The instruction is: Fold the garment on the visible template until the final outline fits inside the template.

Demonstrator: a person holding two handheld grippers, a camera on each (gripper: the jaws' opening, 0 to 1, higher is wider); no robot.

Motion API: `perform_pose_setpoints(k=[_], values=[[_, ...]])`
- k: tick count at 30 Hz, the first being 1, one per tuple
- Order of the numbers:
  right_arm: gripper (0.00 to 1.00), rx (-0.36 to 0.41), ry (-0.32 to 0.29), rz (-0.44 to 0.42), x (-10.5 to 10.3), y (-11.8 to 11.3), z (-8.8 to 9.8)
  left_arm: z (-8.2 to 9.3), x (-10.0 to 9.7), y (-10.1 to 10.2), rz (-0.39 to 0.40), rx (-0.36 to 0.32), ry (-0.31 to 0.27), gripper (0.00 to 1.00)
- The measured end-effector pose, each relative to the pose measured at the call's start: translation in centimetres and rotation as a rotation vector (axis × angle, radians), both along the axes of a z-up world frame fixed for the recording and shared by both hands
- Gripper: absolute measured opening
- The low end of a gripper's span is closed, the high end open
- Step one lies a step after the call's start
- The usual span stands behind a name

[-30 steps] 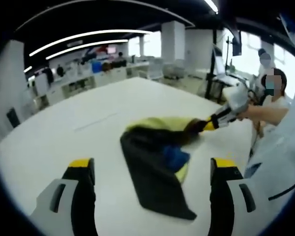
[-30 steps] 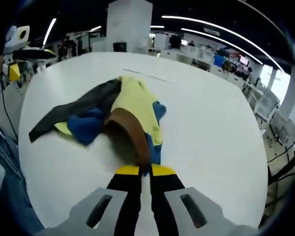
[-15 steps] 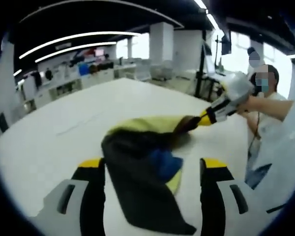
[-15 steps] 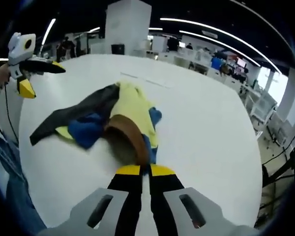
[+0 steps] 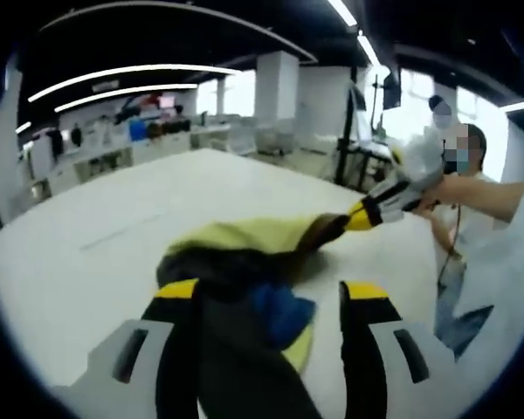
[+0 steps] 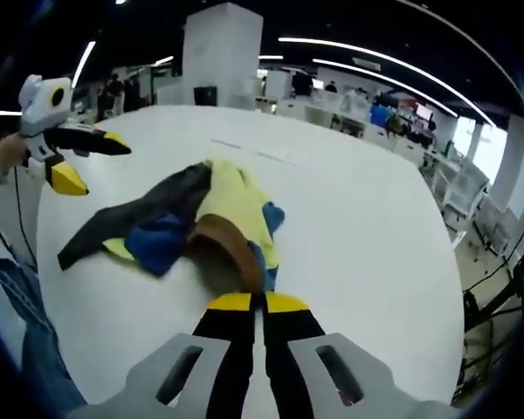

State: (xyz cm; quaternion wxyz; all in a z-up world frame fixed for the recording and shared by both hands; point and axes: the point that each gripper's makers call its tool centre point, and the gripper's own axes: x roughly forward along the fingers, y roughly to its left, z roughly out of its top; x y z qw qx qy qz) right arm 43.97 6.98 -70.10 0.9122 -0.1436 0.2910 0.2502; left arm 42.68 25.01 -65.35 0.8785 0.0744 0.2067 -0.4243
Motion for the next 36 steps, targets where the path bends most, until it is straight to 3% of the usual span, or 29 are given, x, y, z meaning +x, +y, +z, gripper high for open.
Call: perform_pose_setpoints(k=[7,14,24,30,36], values=[[0.03,0.006,-0.009,0.0,-0.1,0.1,0.4,-1.1,0.5,-1.1,-0.043,0.049,-0.027,0.57],[0.02,0.012,-0.023,0.001,0.0,0.2,1.1,-1.2,0.5,-2.7,-0.075,-0.009,0.002,0.56],[0.02,0.015,-0.025,0.035,-0.3,1.0,1.8,-3.4,0.5,-3.9,-0.136,0.114,-0.039,0.53],[0.03,0.006,-0.036,0.042,-0.3,0.9,2.2,-2.9,0.8,-5.1,-0.146,0.059,-0.05,0.47],[0.03,0.007,-0.041,0.044,-0.3,0.9,2.6,-3.7,1.3,-5.9,-0.168,0.075,-0.045,0.48]])
